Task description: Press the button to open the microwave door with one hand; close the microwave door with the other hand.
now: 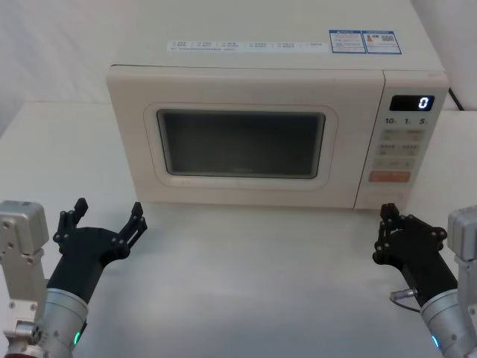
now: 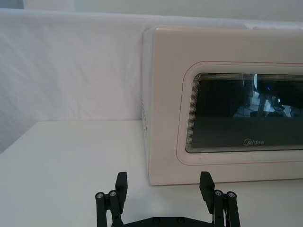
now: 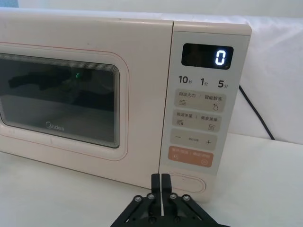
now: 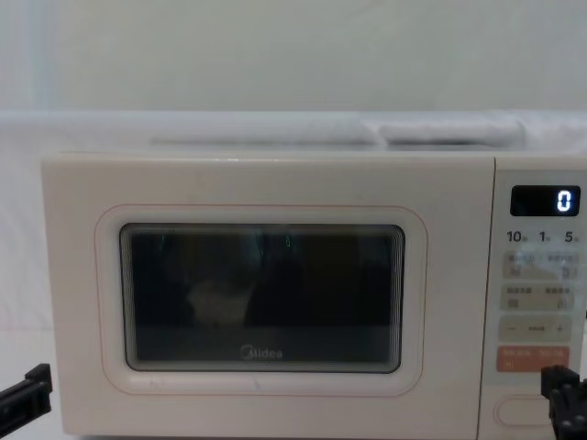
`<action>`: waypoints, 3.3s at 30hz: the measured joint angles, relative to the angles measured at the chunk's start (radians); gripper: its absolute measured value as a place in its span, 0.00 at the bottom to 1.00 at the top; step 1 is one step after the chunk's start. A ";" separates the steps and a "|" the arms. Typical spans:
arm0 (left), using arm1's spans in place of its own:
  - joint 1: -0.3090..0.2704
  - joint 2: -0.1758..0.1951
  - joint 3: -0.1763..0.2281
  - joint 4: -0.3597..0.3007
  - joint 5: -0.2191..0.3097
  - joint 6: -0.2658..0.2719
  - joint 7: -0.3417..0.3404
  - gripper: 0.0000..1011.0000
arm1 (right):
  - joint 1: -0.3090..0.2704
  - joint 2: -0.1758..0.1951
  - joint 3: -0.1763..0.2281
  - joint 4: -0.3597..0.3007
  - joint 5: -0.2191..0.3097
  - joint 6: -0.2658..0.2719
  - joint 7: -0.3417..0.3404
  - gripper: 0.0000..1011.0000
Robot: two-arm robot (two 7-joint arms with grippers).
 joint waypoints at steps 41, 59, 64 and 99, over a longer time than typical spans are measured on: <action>0.000 0.000 0.000 0.000 0.000 0.000 0.000 0.99 | 0.014 -0.044 0.052 0.027 -0.010 0.042 0.031 0.00; 0.000 0.000 0.000 0.000 0.000 0.000 0.000 0.99 | 0.128 -0.091 0.093 0.177 -0.004 0.105 0.111 0.00; 0.000 0.000 0.000 0.000 0.000 0.000 0.000 0.99 | 0.155 -0.100 0.103 0.213 -0.001 0.109 0.121 0.00; 0.000 0.000 0.000 0.000 0.000 0.000 0.000 0.99 | 0.254 -0.132 0.134 0.342 0.021 0.099 0.129 0.00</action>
